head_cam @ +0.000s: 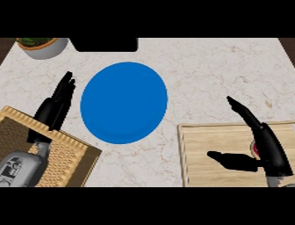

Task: Pick the cupcake from the tray and place it in the plate

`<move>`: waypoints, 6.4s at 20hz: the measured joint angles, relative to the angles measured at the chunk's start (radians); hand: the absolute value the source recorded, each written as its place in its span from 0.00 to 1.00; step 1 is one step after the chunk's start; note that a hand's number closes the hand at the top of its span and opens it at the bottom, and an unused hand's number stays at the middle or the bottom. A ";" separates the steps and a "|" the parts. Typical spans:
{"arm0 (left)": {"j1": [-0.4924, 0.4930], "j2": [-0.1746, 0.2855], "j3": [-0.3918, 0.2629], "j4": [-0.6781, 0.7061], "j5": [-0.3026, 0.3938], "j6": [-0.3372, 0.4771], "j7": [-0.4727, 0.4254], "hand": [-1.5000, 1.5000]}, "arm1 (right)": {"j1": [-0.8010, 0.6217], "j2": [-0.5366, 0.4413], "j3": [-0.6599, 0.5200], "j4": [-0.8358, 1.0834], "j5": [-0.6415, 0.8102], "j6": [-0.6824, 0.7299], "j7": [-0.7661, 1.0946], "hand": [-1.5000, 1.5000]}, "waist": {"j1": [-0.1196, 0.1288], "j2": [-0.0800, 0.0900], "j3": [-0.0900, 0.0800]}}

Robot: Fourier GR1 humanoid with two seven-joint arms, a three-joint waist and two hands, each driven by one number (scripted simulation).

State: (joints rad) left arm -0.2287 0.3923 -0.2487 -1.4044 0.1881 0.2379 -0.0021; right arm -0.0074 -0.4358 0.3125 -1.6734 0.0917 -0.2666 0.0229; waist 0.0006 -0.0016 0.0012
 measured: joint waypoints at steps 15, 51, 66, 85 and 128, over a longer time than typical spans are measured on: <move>0.013 0.008 0.024 0.013 0.059 -0.043 -0.062 0.50 | 0.203 -0.306 -0.121 -0.309 0.211 0.072 0.199 0.00 | -0.016 -0.005 0.004; -0.050 -0.013 0.071 -0.003 -0.029 -0.052 0.083 0.50 | 0.004 -0.215 -0.090 0.011 0.357 0.589 0.469 0.00 | 0.001 -0.003 0.010; -0.039 -0.023 0.095 -0.009 -0.080 -0.069 0.087 0.50 | -0.015 -0.136 -0.151 0.167 0.534 0.518 0.282 1.00 | 0.000 -0.005 0.011; -0.045 -0.009 0.089 0.005 -0.077 -0.067 0.092 0.50 | 0.040 0.181 0.102 -0.197 1.048 0.177 0.729 1.00 | -0.008 -0.006 0.006; -0.143 -0.051 0.041 0.039 -0.116 -0.092 0.089 0.50 | -0.932 0.435 0.407 0.904 0.348 -0.324 0.726 0.00 | 0.102 0.026 0.009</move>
State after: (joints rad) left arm -0.3719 0.3411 -0.2073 -1.3655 0.0724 0.1461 0.0873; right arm -0.9398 -0.0007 0.7198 -0.7690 0.4395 -0.5903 0.7491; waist 0.1029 0.0242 0.0098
